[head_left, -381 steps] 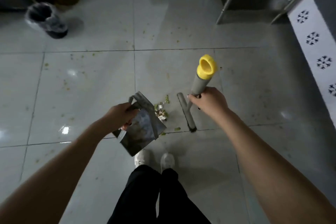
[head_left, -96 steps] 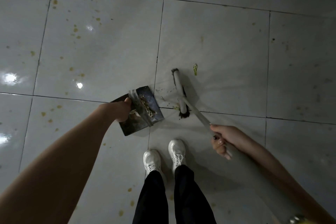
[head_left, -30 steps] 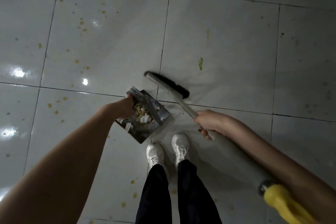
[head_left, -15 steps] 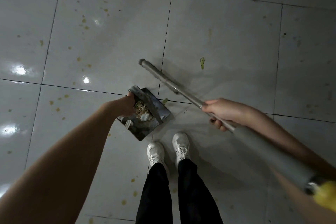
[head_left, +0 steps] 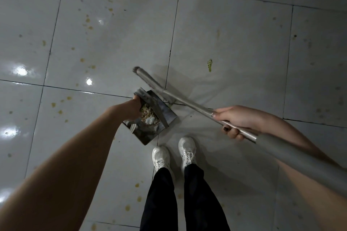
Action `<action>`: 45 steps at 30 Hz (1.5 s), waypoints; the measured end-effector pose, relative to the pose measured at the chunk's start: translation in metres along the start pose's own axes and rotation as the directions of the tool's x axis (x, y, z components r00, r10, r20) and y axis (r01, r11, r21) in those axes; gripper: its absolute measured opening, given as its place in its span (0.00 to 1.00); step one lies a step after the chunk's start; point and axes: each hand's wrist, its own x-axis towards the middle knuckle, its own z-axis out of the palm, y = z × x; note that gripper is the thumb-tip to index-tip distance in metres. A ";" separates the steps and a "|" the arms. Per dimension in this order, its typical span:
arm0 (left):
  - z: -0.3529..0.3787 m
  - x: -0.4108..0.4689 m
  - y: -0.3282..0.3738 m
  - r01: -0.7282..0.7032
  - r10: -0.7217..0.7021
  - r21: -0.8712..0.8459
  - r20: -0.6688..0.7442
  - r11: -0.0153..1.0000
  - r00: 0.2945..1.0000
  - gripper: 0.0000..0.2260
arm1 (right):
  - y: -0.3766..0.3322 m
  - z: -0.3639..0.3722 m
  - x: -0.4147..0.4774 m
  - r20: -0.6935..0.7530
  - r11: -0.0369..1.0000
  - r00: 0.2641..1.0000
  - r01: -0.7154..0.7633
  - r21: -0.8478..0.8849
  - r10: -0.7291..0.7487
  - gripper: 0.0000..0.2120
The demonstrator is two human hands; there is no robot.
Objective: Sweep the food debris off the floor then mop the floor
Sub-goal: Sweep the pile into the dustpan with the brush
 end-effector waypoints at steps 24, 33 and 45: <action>0.007 0.002 -0.015 -0.038 0.038 0.002 0.001 0.999 0.999 0.31 | -0.019 0.044 0.030 -0.088 0.996 0.992 -0.090 0.015 0.091 0.07; 0.013 -0.003 -0.024 -0.076 0.077 0.011 -0.047 0.997 0.996 0.26 | -0.017 0.009 0.007 0.123 0.976 0.979 -0.180 0.119 0.165 0.08; 0.022 -0.020 -0.059 -0.107 0.112 0.042 -0.133 0.993 0.985 0.19 | -0.013 0.010 0.004 -0.135 0.998 0.991 -0.021 0.056 0.028 0.10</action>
